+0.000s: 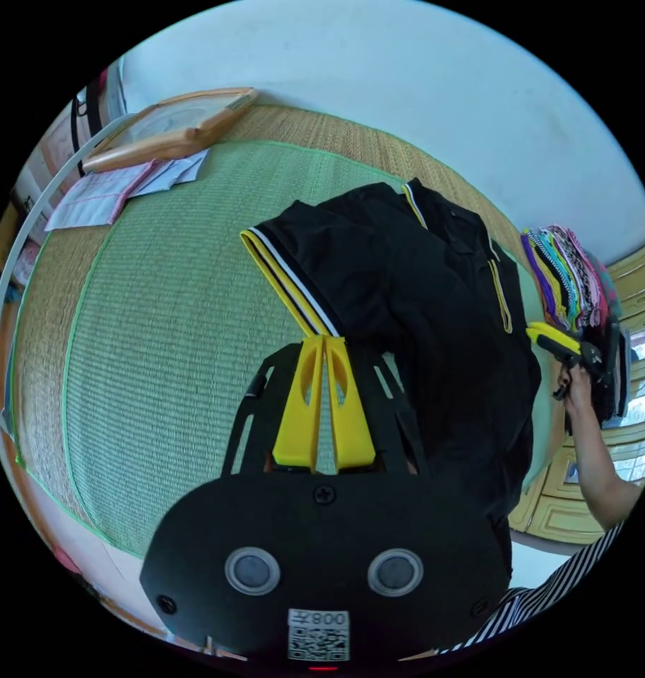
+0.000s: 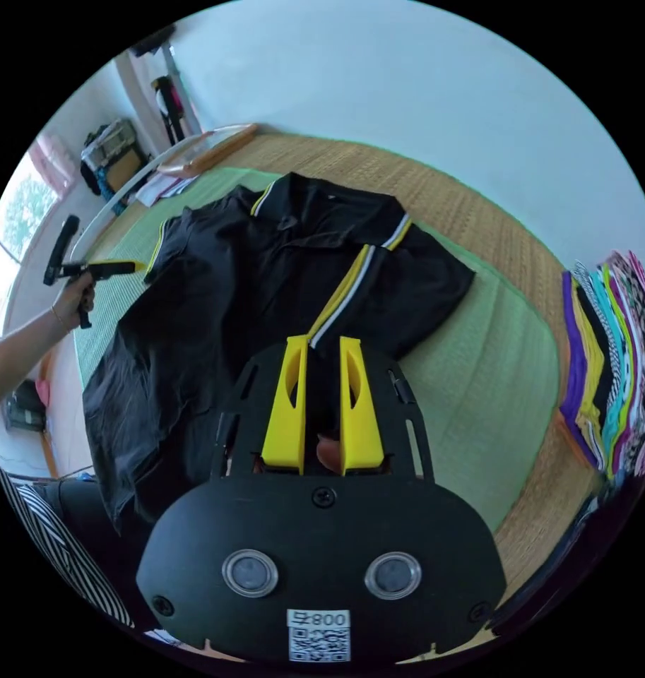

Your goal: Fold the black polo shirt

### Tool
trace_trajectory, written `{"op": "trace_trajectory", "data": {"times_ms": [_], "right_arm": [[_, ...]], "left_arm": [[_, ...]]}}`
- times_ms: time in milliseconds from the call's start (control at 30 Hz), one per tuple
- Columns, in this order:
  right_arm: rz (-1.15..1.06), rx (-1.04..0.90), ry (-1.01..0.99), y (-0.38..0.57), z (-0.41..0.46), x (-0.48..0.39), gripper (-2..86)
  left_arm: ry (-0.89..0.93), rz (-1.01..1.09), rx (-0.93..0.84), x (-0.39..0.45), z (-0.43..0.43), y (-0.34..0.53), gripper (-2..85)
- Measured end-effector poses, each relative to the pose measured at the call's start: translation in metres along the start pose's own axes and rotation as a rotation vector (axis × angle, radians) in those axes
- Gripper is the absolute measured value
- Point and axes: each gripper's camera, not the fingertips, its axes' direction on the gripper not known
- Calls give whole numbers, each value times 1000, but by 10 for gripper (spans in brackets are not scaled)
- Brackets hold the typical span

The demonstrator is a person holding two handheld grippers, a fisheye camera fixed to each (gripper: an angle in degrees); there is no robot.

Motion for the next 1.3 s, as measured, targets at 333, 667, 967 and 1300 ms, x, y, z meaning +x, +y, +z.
{"op": "trace_trajectory", "data": {"times_ms": [333,667,967,1300], "right_arm": [[2,-60,110,-2,30,-32,10],[96,64,-8,44,-16,9,33],[-127,-63,134,41,43,-54,64],[161,134,80,114,-33,37,23]], "left_arm": [[98,59,5,5,21,-11,1],[158,82,7,0,42,-25,0],[124,107,-18,2,63,-36,0],[141,112,-6,-6,72,-41,0]]}}
